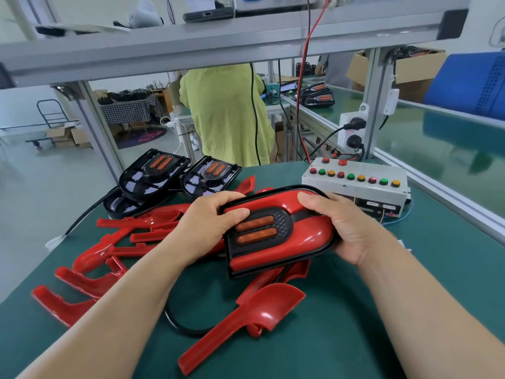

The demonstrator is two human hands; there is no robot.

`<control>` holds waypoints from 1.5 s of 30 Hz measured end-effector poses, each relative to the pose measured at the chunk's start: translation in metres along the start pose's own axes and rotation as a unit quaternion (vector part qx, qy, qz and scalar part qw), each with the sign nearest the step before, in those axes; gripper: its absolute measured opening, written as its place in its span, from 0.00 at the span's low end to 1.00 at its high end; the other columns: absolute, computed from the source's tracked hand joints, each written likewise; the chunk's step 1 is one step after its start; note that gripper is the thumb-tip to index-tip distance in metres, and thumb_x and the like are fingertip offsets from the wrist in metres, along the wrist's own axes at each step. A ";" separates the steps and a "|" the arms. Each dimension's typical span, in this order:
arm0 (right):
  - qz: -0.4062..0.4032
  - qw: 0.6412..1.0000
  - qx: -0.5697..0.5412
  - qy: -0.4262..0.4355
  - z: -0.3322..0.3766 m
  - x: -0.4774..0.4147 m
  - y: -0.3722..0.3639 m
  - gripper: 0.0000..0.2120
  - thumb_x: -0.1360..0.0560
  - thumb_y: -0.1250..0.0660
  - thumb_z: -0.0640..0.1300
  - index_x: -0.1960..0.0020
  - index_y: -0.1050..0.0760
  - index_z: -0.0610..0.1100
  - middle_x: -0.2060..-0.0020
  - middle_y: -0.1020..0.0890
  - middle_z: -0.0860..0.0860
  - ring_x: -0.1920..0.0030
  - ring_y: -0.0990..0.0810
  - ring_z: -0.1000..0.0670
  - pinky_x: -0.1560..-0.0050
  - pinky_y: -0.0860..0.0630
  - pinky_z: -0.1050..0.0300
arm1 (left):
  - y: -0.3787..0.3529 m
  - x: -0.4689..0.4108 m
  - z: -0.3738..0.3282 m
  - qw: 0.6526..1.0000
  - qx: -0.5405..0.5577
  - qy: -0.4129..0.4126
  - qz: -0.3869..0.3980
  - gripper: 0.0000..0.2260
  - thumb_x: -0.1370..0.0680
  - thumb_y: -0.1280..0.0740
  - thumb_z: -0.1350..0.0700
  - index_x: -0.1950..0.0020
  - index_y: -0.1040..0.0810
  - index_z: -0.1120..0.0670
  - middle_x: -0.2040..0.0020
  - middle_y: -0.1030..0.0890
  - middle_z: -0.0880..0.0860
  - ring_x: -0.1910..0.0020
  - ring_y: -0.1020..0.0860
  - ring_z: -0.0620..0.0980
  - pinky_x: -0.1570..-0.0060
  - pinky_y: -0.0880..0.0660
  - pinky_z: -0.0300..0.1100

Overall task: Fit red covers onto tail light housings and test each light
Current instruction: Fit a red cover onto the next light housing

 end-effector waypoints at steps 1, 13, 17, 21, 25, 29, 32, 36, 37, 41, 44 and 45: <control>0.007 1.000 0.005 -0.010 -0.001 0.001 -0.001 0.19 0.39 0.24 0.44 0.48 0.18 0.42 0.54 0.14 0.39 0.60 0.15 0.43 0.58 0.17 0.45 | 0.000 0.000 0.001 1.000 0.012 0.003 -0.005 0.17 0.30 0.29 0.47 0.42 0.18 0.44 0.50 0.14 0.48 0.50 0.16 0.49 0.41 0.22 0.54; 0.022 1.000 0.014 0.007 0.002 0.001 -0.004 0.19 0.42 0.24 0.39 0.51 0.18 0.41 0.58 0.14 0.41 0.63 0.15 0.43 0.64 0.16 0.48 | 0.005 0.001 -0.001 0.995 0.098 -0.016 -0.020 0.14 0.23 0.29 0.61 0.49 0.16 0.41 0.52 0.14 0.50 0.52 0.15 0.50 0.50 0.19 0.44; 0.047 0.999 0.006 0.003 -0.001 0.002 0.001 0.18 0.35 0.27 0.43 0.46 0.19 0.41 0.53 0.14 0.41 0.58 0.14 0.44 0.56 0.16 0.47 | 0.003 0.000 0.005 0.977 0.210 0.027 -0.023 0.12 0.25 0.29 0.60 0.42 0.19 0.52 0.49 0.15 0.53 0.49 0.16 0.53 0.49 0.19 0.45; 0.048 0.999 0.001 0.012 -0.002 0.002 -0.001 0.15 0.35 0.27 0.42 0.49 0.17 0.41 0.55 0.14 0.41 0.59 0.14 0.45 0.59 0.16 0.49 | 0.002 -0.001 0.008 0.957 0.283 0.054 -0.037 0.12 0.32 0.28 0.58 0.49 0.17 0.57 0.52 0.15 0.58 0.50 0.17 0.56 0.47 0.21 0.52; 0.045 0.999 0.002 0.026 -0.001 0.000 -0.002 0.14 0.39 0.26 0.40 0.53 0.17 0.41 0.59 0.14 0.42 0.63 0.15 0.45 0.64 0.17 0.52 | 0.001 -0.003 0.010 0.966 0.250 0.031 -0.065 0.07 0.26 0.29 0.63 0.56 0.14 0.52 0.54 0.14 0.57 0.53 0.16 0.53 0.49 0.20 0.49; 0.034 0.999 -0.012 0.029 -0.003 -0.001 -0.003 0.18 0.39 0.25 0.42 0.49 0.18 0.41 0.57 0.14 0.41 0.61 0.14 0.44 0.62 0.17 0.51 | -0.002 -0.002 0.011 0.959 0.269 0.035 -0.077 0.09 0.32 0.26 0.56 0.54 0.15 0.54 0.51 0.15 0.59 0.48 0.17 0.59 0.45 0.21 0.52; 0.005 0.998 -0.047 0.029 -0.005 -0.004 -0.004 0.23 0.39 0.24 0.44 0.45 0.18 0.41 0.53 0.14 0.40 0.59 0.14 0.43 0.59 0.16 0.46 | -0.002 -0.003 0.008 0.950 0.297 0.050 -0.086 0.14 0.34 0.24 0.54 0.50 0.15 0.56 0.47 0.16 0.63 0.44 0.19 0.64 0.40 0.24 0.61; -0.025 0.993 -0.112 0.026 -0.007 -0.006 -0.005 0.26 0.38 0.24 0.46 0.41 0.20 0.42 0.50 0.14 0.40 0.56 0.14 0.42 0.57 0.16 0.42 | -0.004 -0.006 0.004 0.945 0.304 0.070 -0.101 0.19 0.34 0.25 0.53 0.46 0.17 0.59 0.49 0.15 0.62 0.47 0.17 0.62 0.44 0.21 0.61; -0.026 0.991 -0.131 0.025 -0.008 -0.006 -0.006 0.25 0.37 0.24 0.47 0.41 0.20 0.42 0.51 0.14 0.41 0.57 0.14 0.43 0.58 0.16 0.43 | -0.005 -0.005 0.003 0.941 0.313 0.076 -0.103 0.19 0.34 0.25 0.53 0.46 0.17 0.60 0.50 0.15 0.62 0.46 0.17 0.63 0.45 0.21 0.61; -0.006 0.982 -0.184 0.029 -0.011 -0.009 -0.009 0.11 0.32 0.27 0.49 0.56 0.14 0.44 0.58 0.13 0.45 0.60 0.14 0.47 0.58 0.16 0.49 | -0.010 -0.003 0.001 0.913 0.378 0.111 -0.104 0.18 0.29 0.27 0.57 0.43 0.20 0.63 0.46 0.17 0.66 0.43 0.19 0.67 0.44 0.23 0.67; 0.009 0.978 -0.201 0.049 -0.012 -0.010 -0.013 0.10 0.31 0.29 0.51 0.60 0.13 0.46 0.56 0.13 0.46 0.57 0.14 0.49 0.47 0.17 0.49 | -0.013 -0.002 0.000 0.902 0.394 0.133 -0.114 0.15 0.23 0.31 0.59 0.39 0.22 0.66 0.43 0.18 0.66 0.42 0.20 0.66 0.44 0.24 0.67; 0.014 0.976 -0.209 0.054 -0.012 -0.009 -0.014 0.10 0.31 0.29 0.52 0.59 0.12 0.46 0.55 0.13 0.46 0.55 0.14 0.49 0.45 0.18 0.49 | -0.013 -0.001 0.000 0.899 0.399 0.139 -0.117 0.15 0.22 0.32 0.59 0.38 0.22 0.66 0.43 0.18 0.66 0.42 0.20 0.66 0.44 0.24 0.67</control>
Point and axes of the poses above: each hand's wrist, its own x-axis away from the middle knuckle, its own y-axis out of the back of the hand, z = x × y, the point moved 3 cm from there along -x, towards the middle knuckle
